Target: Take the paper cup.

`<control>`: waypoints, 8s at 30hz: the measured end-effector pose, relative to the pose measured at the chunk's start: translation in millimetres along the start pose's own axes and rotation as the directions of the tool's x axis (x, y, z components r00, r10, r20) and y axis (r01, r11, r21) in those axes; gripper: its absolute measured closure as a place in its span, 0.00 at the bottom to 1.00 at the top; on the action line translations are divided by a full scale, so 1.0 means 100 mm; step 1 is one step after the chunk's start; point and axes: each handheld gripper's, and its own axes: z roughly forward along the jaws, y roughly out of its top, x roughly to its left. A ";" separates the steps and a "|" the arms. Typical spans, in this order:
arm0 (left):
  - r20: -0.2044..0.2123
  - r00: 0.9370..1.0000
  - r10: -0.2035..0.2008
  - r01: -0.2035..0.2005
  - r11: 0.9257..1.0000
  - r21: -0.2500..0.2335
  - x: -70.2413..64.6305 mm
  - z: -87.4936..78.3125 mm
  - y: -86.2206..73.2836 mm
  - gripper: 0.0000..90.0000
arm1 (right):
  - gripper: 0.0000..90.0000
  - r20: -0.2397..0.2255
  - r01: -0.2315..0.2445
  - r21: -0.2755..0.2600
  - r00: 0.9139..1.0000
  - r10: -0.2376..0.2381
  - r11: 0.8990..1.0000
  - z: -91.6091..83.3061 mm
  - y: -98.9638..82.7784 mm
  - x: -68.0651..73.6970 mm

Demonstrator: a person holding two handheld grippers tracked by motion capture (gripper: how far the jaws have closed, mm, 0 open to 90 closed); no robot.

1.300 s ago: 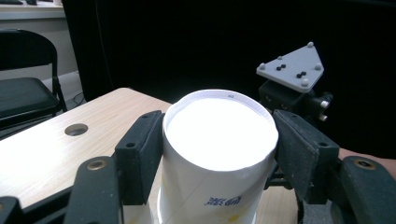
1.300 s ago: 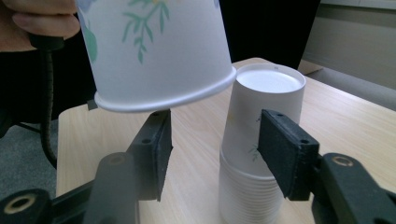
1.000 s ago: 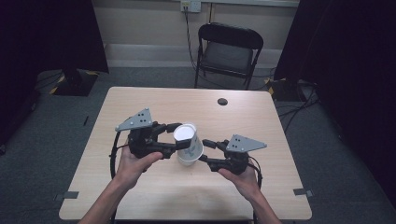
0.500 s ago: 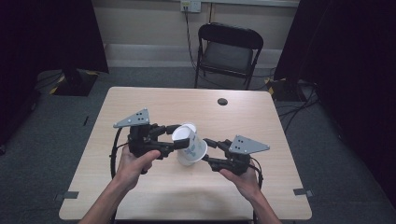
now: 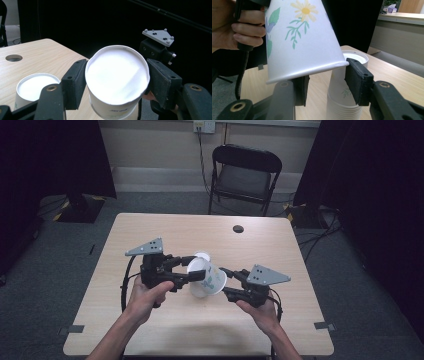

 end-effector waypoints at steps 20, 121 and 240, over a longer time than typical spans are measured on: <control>0.055 0.997 -0.051 0.052 0.999 -0.015 0.06 -0.02 -0.03 0.39 | 0.91 -0.007 -0.035 -0.025 0.999 0.034 0.999 -0.06 -0.02 -0.07; 0.140 0.987 0.083 -0.121 0.950 0.289 -0.03 0.38 -0.29 0.35 | 0.96 -0.169 -0.023 0.021 0.985 0.026 1.000 -0.04 0.18 -0.02; 0.032 0.990 0.137 -0.140 0.978 0.152 0.06 -0.10 -0.25 0.35 | 0.61 -0.199 -0.086 0.045 0.976 0.094 0.995 -0.24 0.10 -0.11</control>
